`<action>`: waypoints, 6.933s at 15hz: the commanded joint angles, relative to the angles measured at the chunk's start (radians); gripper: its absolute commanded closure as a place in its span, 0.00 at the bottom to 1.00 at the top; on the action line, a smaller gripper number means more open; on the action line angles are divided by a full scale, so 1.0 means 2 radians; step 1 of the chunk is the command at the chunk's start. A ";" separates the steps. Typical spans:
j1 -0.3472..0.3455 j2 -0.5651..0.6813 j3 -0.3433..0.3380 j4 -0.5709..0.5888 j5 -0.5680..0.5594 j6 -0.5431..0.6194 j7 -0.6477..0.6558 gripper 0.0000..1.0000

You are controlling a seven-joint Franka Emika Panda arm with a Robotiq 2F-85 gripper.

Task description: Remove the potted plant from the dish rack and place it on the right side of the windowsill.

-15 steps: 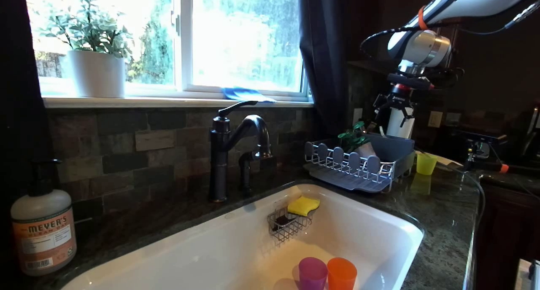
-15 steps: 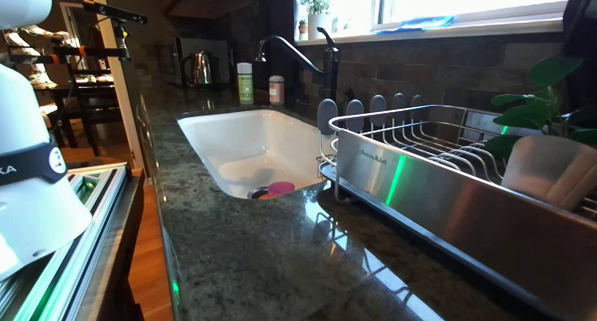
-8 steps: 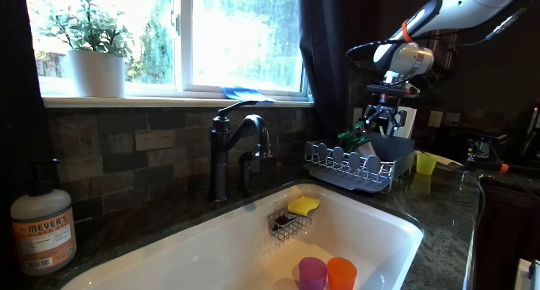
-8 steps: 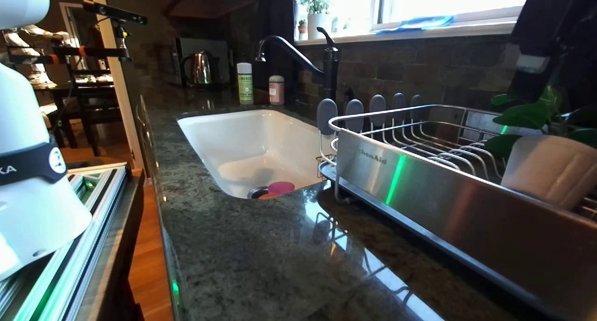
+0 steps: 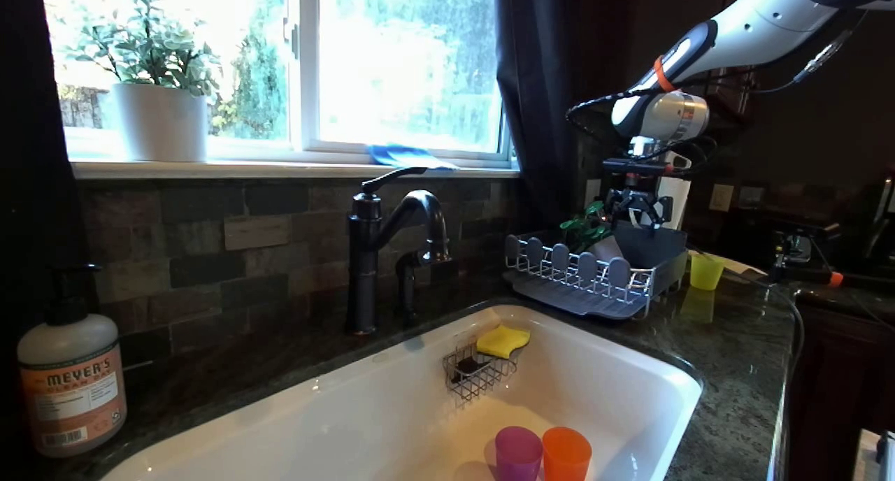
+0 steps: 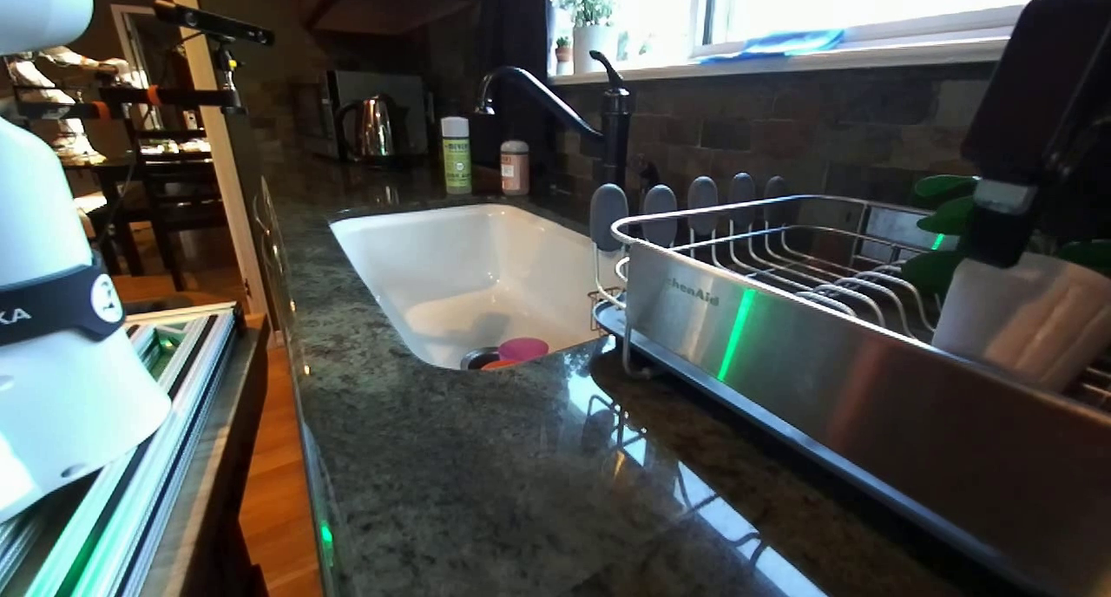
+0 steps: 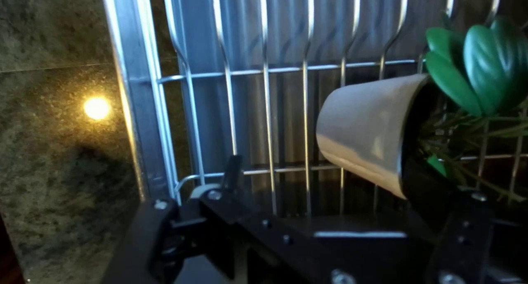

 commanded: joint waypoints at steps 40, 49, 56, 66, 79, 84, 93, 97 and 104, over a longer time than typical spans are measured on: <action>-0.002 0.052 0.033 0.059 0.038 0.050 -0.089 0.16; 0.002 0.051 0.034 0.052 0.034 0.024 -0.076 0.55; 0.006 -0.016 0.025 -0.006 0.019 0.023 -0.083 1.00; 0.005 -0.034 0.024 -0.029 0.022 0.020 -0.087 0.53; 0.026 0.022 0.031 0.025 0.006 0.032 -0.044 0.03; 0.041 0.034 0.024 0.053 -0.029 -0.025 0.028 0.08; 0.034 0.079 0.028 0.123 -0.053 -0.116 0.076 0.00; 0.034 0.100 0.027 0.140 -0.060 -0.110 0.075 0.01; 0.036 0.102 0.023 0.147 -0.073 -0.121 0.078 0.62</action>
